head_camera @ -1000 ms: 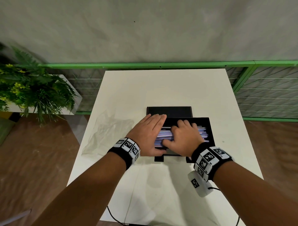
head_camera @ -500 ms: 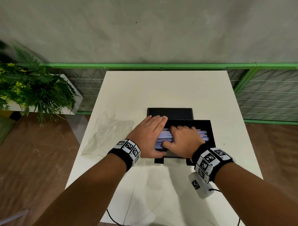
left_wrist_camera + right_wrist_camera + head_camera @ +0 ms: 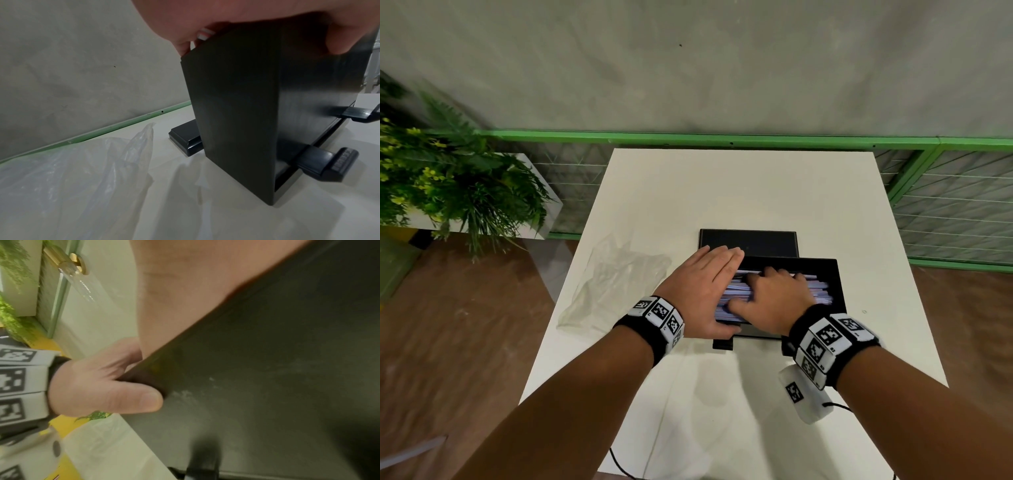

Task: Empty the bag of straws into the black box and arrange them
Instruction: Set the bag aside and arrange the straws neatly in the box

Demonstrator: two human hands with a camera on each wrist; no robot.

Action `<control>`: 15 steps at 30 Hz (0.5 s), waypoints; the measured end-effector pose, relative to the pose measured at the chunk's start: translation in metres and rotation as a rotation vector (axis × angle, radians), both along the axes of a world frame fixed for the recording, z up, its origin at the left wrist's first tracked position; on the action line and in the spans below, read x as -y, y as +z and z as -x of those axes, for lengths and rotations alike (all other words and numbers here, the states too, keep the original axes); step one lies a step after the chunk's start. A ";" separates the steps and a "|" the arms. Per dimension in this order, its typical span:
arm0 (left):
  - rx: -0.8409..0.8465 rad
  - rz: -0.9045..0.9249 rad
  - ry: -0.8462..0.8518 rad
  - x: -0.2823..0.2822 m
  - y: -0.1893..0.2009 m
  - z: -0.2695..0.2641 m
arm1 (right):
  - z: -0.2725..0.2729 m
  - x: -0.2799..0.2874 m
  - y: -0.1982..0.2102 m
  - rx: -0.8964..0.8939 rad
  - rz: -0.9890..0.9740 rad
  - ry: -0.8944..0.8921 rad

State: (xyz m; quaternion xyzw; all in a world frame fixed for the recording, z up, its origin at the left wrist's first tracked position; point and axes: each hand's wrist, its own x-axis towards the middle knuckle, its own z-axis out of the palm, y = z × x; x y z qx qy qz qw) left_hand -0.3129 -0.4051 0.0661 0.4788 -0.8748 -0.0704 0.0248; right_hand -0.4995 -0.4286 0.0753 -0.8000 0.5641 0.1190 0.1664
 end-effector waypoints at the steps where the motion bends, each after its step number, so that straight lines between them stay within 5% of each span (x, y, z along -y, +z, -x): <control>1: 0.001 -0.003 0.001 0.000 0.000 0.000 | 0.000 -0.003 0.000 0.001 0.034 0.000; 8: -0.030 0.002 0.005 -0.001 0.002 0.001 | 0.011 -0.024 0.007 0.066 0.330 0.082; 15: -0.128 -0.026 0.104 -0.005 0.014 -0.006 | 0.026 -0.043 0.011 0.338 0.524 0.158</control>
